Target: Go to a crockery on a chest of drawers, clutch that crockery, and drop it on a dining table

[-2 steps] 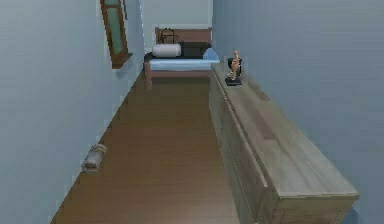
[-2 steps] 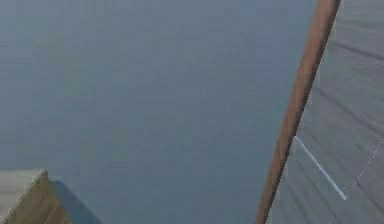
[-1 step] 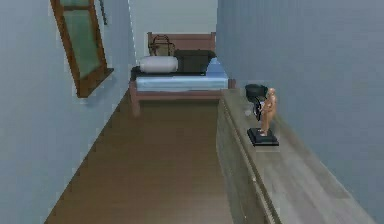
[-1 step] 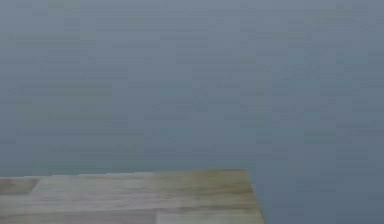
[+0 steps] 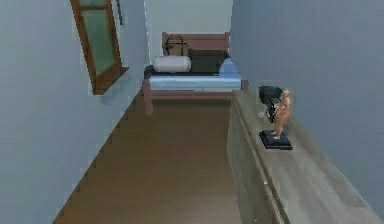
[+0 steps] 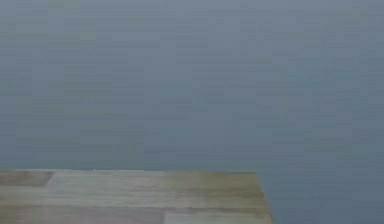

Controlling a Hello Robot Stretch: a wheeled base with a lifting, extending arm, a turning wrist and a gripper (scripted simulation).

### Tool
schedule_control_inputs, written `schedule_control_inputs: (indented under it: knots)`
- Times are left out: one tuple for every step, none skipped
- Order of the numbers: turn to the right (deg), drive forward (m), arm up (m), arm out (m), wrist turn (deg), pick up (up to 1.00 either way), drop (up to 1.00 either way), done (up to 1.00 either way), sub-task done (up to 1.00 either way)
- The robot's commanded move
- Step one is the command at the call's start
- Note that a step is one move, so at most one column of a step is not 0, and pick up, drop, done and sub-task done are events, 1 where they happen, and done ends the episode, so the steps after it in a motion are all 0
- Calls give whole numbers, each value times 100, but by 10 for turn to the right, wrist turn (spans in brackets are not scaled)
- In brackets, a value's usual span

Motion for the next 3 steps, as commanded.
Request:
schedule_control_inputs:
  knots:
    - [0,95,0,0,0,0,0,0,0]
    - [-390,0,0,0,0,0,0,0,0]
    - [450,0,0,0,0,0,0,0,0]
